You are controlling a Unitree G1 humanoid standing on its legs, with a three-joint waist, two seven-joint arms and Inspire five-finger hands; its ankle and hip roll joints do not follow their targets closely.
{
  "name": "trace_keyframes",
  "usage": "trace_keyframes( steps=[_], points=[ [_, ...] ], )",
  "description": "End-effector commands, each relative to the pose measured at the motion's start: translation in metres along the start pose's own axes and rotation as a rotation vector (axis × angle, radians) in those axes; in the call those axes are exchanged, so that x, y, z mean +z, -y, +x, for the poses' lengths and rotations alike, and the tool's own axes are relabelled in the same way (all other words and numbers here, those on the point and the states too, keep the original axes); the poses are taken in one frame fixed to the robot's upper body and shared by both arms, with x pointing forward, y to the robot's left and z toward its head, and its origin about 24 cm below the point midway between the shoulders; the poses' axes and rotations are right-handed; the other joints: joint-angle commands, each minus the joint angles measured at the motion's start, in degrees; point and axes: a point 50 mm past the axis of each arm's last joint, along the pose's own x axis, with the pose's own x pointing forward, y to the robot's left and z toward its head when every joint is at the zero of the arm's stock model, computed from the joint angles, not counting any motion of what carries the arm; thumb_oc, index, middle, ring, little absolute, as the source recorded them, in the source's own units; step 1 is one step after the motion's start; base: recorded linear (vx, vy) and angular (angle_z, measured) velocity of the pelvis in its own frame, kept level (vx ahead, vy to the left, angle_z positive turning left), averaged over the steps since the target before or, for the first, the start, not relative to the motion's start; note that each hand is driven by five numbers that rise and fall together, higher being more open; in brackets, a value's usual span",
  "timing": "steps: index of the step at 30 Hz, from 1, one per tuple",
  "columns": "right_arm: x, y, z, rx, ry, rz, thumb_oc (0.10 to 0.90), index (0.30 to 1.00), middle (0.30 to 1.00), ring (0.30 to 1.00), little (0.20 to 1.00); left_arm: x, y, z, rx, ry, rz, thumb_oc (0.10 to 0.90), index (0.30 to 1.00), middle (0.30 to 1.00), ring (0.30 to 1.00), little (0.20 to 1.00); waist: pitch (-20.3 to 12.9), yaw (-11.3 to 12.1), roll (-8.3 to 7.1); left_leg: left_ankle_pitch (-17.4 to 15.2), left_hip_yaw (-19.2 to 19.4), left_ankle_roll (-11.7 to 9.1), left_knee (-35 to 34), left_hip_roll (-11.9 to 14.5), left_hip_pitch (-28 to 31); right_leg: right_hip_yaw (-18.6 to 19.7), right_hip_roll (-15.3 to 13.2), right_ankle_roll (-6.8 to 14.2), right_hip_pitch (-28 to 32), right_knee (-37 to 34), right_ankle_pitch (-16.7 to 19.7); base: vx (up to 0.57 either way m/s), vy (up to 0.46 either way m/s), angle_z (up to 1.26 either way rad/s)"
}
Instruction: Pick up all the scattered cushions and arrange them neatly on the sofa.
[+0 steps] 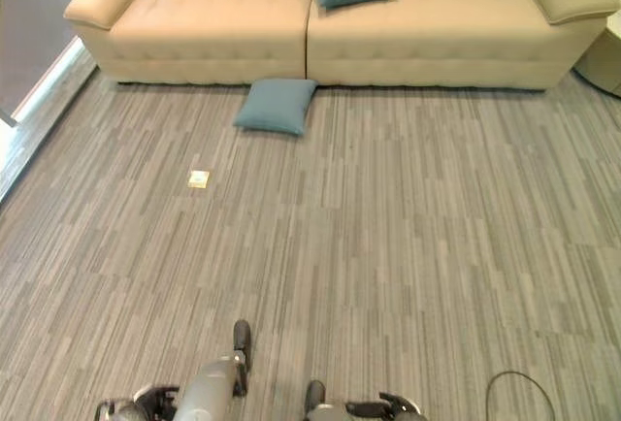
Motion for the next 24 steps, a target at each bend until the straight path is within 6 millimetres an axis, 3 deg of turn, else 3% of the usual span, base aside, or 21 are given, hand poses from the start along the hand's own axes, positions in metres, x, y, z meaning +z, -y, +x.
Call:
trace_keyframes(
  steps=[1,2,3,4,5,6,7,9,10,12,14,16,17,19,20,21,22,23,24],
  points=[
    [-0.017,0.004,-0.001,-0.025,-0.033,-0.058,0.800,0.900,0.900,0.900,0.900,-0.052,-0.016,-0.006,0.062,-0.173,0.025,0.800,0.900,0.900,0.900,0.900,-4.18,3.50,-3.25,3.61,-0.82,3.07,9.15,-1.52,-4.25,2.37,-7.17,8.82,14.08,1.90,-7.39,0.70,0.202,-0.56],
    [-0.018,0.001,-0.002,-0.014,-0.033,-0.048,0.800,0.900,0.900,0.900,0.900,-0.057,-0.021,-0.007,0.074,-0.190,0.046,0.800,0.900,0.900,0.900,0.900,-4.86,3.71,-4.28,2.92,-0.03,4.21,10.19,-2.61,-3.58,2.78,-8.47,10.04,13.24,5.27,-4.43,0.61,0.231,-0.46],
    [-0.015,0.000,-0.001,-0.007,-0.017,-0.041,0.800,0.900,0.900,0.900,0.900,-0.056,-0.025,-0.007,0.087,-0.188,0.054,0.800,0.900,0.900,0.900,0.900,-5.11,3.61,-5.14,1.56,0.71,5.47,10.44,-3.84,-2.08,3.19,-9.94,11.43,11.57,11.68,1.78,0.52,0.271,-0.39],
    [-0.008,-0.001,-0.001,0.003,0.010,-0.043,0.800,0.900,0.900,0.900,0.900,-0.052,-0.029,-0.006,0.096,-0.171,0.048,0.800,0.900,0.900,0.900,0.900,-5.00,3.59,-4.98,-0.01,1.31,6.89,9.59,-4.82,0.21,3.57,-11.21,12.23,8.34,19.33,9.28,0.30,0.187,-0.41],
    [-0.008,-0.001,-0.001,0.003,0.010,-0.043,0.800,0.900,0.900,0.900,0.900,-0.052,-0.029,-0.006,0.096,-0.171,0.049,0.800,0.900,0.900,0.900,0.900,-5.02,3.62,-4.97,-0.01,1.32,6.89,9.58,-4.79,0.20,3.59,-11.19,12.23,8.31,19.32,9.29,0.31,0.198,-0.21],
    [-0.004,-0.006,-0.001,0.016,0.027,-0.057,0.800,0.900,0.900,0.900,0.900,-0.045,-0.032,-0.005,0.106,-0.146,0.043,0.800,0.900,0.900,0.900,0.900,-4.73,3.12,-4.34,-1.42,1.48,8.27,9.05,-5.21,2.67,3.87,-11.69,11.60,5.70,26.45,14.64,0.60,0.300,0.07],
    [0.005,-0.013,-0.001,0.035,0.068,-0.058,0.800,0.900,0.900,0.900,0.900,-0.020,-0.039,-0.002,0.129,-0.051,-0.026,0.800,0.900,0.900,0.900,0.900,-3.87,1.75,-2.59,-4.15,0.92,10.02,8.21,-5.86,7.83,2.97,-11.94,10.77,1.23,36.74,16.00,0.77,0.356,0.45],
    [0.009,-0.013,-0.001,0.027,0.088,-0.005,0.800,0.900,0.900,0.900,0.900,0.001,-0.048,-0.001,0.159,0.039,-0.270,0.800,0.900,0.900,0.900,0.900,-3.10,0.03,-0.84,-6.63,-0.73,10.73,6.40,-6.45,13.79,-0.33,-12.32,9.33,-5.42,40.81,11.43,0.79,0.156,0.61],
    [0.014,-0.018,-0.002,0.039,0.107,0.035,0.800,0.900,0.900,0.900,0.900,0.017,-0.050,-0.001,0.173,0.100,-0.434,0.800,0.900,0.900,0.900,0.900,-2.40,-2.28,-0.61,-8.85,-2.55,10.26,4.67,-7.02,19.28,-3.47,-11.32,8.05,-10.89,35.87,5.39,0.62,-0.026,0.66],
    [0.014,-0.020,-0.002,0.042,0.108,0.039,0.800,0.900,0.900,0.900,0.900,0.024,-0.049,-0.001,0.170,0.116,-0.434,0.800,0.900,0.900,0.900,0.900,-2.01,-3.89,-0.67,-10.06,-3.94,9.87,3.66,-7.33,22.05,-3.87,-10.12,7.99,-13.21,31.09,4.29,0.52,-0.122,0.70],
    [0.013,-0.020,-0.002,0.037,0.096,0.042,0.800,0.900,0.900,0.900,0.900,0.032,-0.046,-0.001,0.168,0.136,-0.409,0.800,0.900,0.900,0.900,0.900,-1.44,-6.77,-1.47,-13.10,-6.13,8.42,1.44,-7.99,27.58,-3.05,-8.83,9.54,-16.36,14.58,7.44,0.69,-0.243,0.65],
    [0.007,-0.016,-0.001,0.020,0.063,0.050,0.800,0.900,0.900,0.900,0.900,0.035,-0.043,-0.001,0.165,0.130,-0.417,0.800,0.900,0.900,0.900,0.900,-2.06,-8.53,-2.14,-15.07,-6.79,6.67,-0.83,-7.75,31.34,-3.47,-10.57,11.99,-18.78,2.42,10.96,0.70,-0.239,0.40],
    [-0.001,-0.013,-0.001,0.013,0.030,0.051,0.800,0.900,0.900,0.900,0.900,0.030,-0.041,0.000,0.166,0.109,-0.425,0.800,0.900,0.900,0.900,0.900,-1.95,-9.46,-1.30,-16.28,-7.39,6.09,-1.68,-6.71,34.23,-3.36,-9.68,12.79,-19.01,-0.87,12.79,0.68,-0.201,0.43],
    [-0.027,-0.011,-0.003,0.004,-0.063,0.053,0.800,0.900,0.900,0.900,0.900,0.018,-0.035,0.000,0.148,0.071,-0.403,0.800,0.900,0.900,0.900,0.900,-3.07,-10.30,-1.08,-17.39,-8.17,5.16,-0.73,-5.50,37.27,-3.16,-9.26,12.95,-19.51,0.12,13.54,0.58,-0.247,0.36],
    [-0.027,-0.011,-0.003,0.004,-0.063,0.053,0.800,0.900,0.900,0.900,0.900,0.018,-0.035,0.000,0.148,0.071,-0.403,0.800,0.900,0.900,0.900,0.900,-3.05,-10.31,-1.06,-17.40,-8.17,5.16,-0.74,-5.47,37.29,-3.18,-9.25,12.95,-19.48,0.11,13.53,0.60,-0.333,0.46],
    [-0.041,-0.008,-0.004,0.002,-0.112,0.043,0.800,0.900,0.900,0.900,0.900,0.002,-0.025,0.000,0.120,0.022,-0.358,0.800,0.900,0.900,0.900,0.900,-3.99,-10.20,-0.76,-16.36,-9.16,3.99,8.36,-3.87,35.80,-1.27,-7.42,11.02,-17.58,3.00,13.64,0.56,-0.342,0.65],
    [-0.041,-0.007,-0.004,-0.001,-0.113,0.032,0.800,0.900,0.900,0.900,0.900,-0.003,-0.024,0.000,0.115,0.003,-0.335,0.800,0.900,0.900,0.900,0.900,-3.95,-10.21,-0.69,-11.42,-8.77,3.05,18.76,-2.64,32.92,-1.32,-6.20,9.35,-16.79,4.91,12.64,0.66,-0.470,0.85],
    [-0.035,-0.007,-0.003,-0.004,-0.096,0.041,0.800,0.900,0.900,0.900,0.900,-0.004,-0.025,0.000,0.117,-0.001,-0.328,0.800,0.900,0.900,0.900,0.900,-3.11,-9.67,-1.59,-6.47,-8.54,2.84,31.47,-2.36,26.34,-0.90,-6.05,7.60,-15.39,5.97,11.79,0.36,-0.410,0.75],
    [-0.029,-0.007,-0.003,-0.006,-0.076,0.036,0.800,0.900,0.900,0.900,0.900,-0.007,-0.024,0.000,0.115,-0.012,-0.336,0.800,0.900,0.900,0.900,0.900,-2.10,-8.97,-2.45,-3.79,-8.60,3.54,41.71,-2.43,21.19,-1.15,-5.92,5.67,-14.17,6.41,10.34,0.30,-0.419,0.33]
  ],
)
